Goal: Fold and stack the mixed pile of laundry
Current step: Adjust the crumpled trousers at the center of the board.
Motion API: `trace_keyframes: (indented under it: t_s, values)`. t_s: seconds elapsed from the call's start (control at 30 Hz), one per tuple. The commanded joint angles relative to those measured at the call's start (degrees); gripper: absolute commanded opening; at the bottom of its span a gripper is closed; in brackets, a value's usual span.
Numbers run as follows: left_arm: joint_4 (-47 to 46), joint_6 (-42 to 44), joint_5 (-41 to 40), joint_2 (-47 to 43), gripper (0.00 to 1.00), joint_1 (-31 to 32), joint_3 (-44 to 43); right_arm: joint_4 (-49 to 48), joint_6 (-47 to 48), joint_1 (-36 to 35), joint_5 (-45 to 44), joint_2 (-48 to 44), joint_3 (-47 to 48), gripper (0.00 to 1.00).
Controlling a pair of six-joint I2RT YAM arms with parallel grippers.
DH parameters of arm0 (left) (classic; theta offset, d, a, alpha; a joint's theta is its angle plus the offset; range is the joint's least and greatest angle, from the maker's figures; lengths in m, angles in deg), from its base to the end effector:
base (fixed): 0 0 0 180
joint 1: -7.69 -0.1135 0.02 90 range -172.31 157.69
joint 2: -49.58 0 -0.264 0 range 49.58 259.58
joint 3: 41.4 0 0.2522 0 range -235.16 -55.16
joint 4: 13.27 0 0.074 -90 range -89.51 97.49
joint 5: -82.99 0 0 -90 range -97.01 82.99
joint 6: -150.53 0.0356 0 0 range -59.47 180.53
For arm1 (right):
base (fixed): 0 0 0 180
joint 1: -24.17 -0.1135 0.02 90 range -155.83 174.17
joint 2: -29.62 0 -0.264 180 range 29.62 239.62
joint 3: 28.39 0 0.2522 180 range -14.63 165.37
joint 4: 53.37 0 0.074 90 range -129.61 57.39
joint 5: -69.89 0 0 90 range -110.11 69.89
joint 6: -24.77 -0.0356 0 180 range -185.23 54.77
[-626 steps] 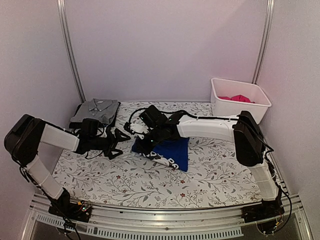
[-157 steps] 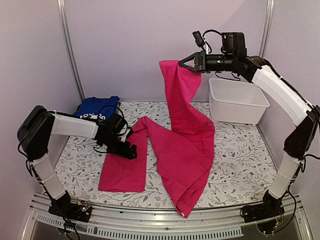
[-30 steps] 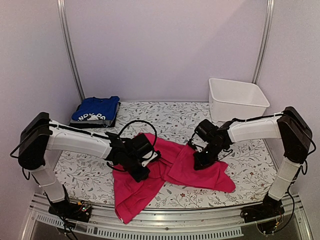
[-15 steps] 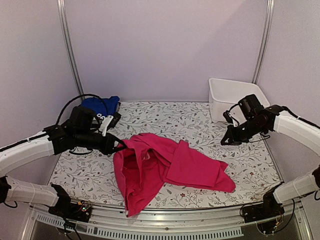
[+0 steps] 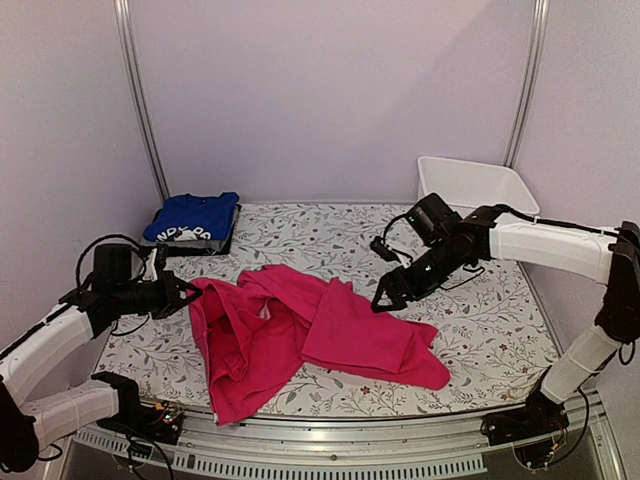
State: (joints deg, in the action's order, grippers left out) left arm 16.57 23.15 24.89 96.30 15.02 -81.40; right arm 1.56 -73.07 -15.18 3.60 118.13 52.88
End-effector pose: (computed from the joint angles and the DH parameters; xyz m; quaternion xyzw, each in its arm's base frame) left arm 0.1694 -0.0408 0.2141 -0.1033 0.8615 -0.3914 0.3065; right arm 0.2330 0.2096 0.2514 -0.3055 0.9008 0.2769 0.1359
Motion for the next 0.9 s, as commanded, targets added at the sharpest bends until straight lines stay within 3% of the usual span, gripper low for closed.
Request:
trace_keyframes:
  t_s: [0.0, 0.27, 0.43, 0.5, 0.63, 0.67, 0.87]
  values:
    - [-4.21, -4.98, 1.73, 2.02, 0.00, -2.03, 0.40, -0.56, 5.84, -8.54, -4.89, 7.34, 6.92, 0.81]
    - [-8.38, -7.15, 2.82, 5.42, 0.00, -2.50, 0.57, 4.16, 13.55, -19.34, -17.94, 26.33, 20.92, 0.99]
    - [-7.59, -6.61, 2.56, 6.43, 0.00, -2.76, -0.11, 7.46, 11.16, -22.81, -31.82, 37.77, 24.30, 0.96]
    - [-5.07, -5.61, 1.02, 6.94, 0.00, -2.85, -1.12, 8.89, 8.48, -22.24, -33.79, 40.18, 23.33, 0.81]
    - [-1.12, -4.63, -2.88, 7.22, 0.00, -4.03, -2.84, 7.18, 2.96, -17.52, -26.49, 34.27, 12.99, 0.09]
    - [-0.70, -4.88, -3.51, 7.29, 0.00, -4.54, -3.04, 6.83, 2.09, -16.00, -24.95, 32.12, 10.10, 0.01]
    - [0.58, -5.54, -6.28, 8.54, 0.00, -8.64, -4.46, 7.49, -4.68, -8.01, -13.46, 9.75, -5.09, 0.00]
